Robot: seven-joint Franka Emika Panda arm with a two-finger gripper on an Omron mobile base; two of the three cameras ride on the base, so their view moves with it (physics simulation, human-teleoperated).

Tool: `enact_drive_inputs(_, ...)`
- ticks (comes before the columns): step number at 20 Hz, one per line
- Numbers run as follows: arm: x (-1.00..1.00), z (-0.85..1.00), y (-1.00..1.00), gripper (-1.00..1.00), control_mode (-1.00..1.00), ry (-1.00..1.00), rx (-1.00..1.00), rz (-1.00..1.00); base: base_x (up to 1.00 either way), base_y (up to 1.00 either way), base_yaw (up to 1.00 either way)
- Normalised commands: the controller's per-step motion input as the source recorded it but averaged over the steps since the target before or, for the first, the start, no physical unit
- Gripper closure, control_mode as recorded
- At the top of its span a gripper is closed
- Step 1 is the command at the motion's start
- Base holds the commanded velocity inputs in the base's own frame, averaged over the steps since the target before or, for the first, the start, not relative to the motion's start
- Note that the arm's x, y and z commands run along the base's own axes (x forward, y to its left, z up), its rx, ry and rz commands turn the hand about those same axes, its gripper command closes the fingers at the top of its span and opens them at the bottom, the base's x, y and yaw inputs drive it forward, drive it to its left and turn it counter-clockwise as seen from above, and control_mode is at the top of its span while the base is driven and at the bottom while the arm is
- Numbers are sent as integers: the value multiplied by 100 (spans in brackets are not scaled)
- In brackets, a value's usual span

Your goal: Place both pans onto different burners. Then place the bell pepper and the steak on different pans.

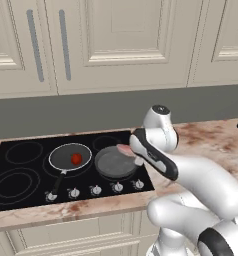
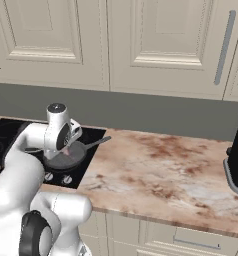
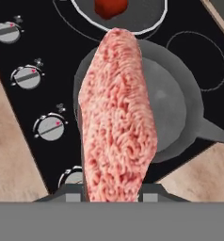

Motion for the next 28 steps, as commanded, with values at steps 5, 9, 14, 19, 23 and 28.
enact_drive_inputs(5,40,0,20,100,-100,0,0,1,0,0,0)
enact_drive_inputs(9,33,-16,0,100,-100,0,0,0,0,0,0)
enact_drive_inputs(14,21,-25,0,100,-100,0,0,0,0,0,0)
enact_drive_inputs(19,6,-37,0,100,-100,0,0,0,0,0,0)
enact_drive_inputs(23,4,-39,1,100,-100,0,0,0,0,0,0)
enact_drive_inputs(28,9,-31,5,100,-100,0,0,0,0,0,0)
